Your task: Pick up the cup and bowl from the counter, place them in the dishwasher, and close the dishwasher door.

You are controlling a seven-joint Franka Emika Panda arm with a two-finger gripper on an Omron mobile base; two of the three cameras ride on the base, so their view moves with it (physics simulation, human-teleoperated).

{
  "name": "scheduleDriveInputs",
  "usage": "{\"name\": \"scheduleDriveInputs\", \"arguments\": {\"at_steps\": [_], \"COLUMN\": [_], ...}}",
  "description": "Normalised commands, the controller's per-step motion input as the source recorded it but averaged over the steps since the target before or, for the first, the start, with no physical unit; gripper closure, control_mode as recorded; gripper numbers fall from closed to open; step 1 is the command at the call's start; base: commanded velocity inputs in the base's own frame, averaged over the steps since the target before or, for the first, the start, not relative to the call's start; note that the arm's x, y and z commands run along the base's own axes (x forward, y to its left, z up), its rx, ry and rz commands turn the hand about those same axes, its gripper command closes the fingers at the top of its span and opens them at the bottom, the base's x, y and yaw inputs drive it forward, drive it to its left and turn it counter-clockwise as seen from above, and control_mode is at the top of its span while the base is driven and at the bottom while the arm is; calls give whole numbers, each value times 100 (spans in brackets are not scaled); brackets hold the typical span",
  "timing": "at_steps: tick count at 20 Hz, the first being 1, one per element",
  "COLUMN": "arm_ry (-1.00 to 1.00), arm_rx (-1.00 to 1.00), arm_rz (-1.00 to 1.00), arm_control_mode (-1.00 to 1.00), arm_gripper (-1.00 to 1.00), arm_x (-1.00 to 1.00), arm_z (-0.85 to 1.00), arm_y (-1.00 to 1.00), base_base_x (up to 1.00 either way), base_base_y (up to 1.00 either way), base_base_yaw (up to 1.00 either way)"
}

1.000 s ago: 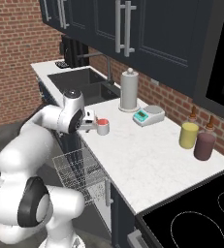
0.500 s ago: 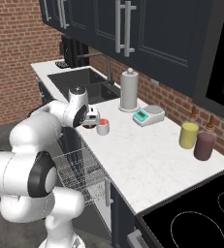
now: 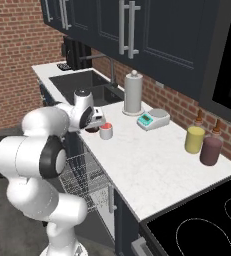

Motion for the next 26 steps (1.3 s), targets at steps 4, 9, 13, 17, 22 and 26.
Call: {"name": "scheduleDriveInputs", "arguments": {"at_steps": [4,9,13,17,22,26], "arm_ry": [6,1,0,0,0,1], "arm_rx": [-14,-4,0,0,-2,-5], "arm_rz": [13,10,10,9,8,4], "arm_control_mode": [-100,-100,-100,-100,-100,-100], "arm_gripper": [-100,-100,-100,-100,-100,-100], "arm_x": [46,50,44,36,25,30], "arm_z": [-21,-15,-4,-14,-33,-33], "arm_y": [1,0,-9,-5,0,0], "base_base_x": [0,0,0,0,0,0], "base_base_y": [0,0,0,0,0,0], "base_base_yaw": [0,0,0,0,0,0]}}
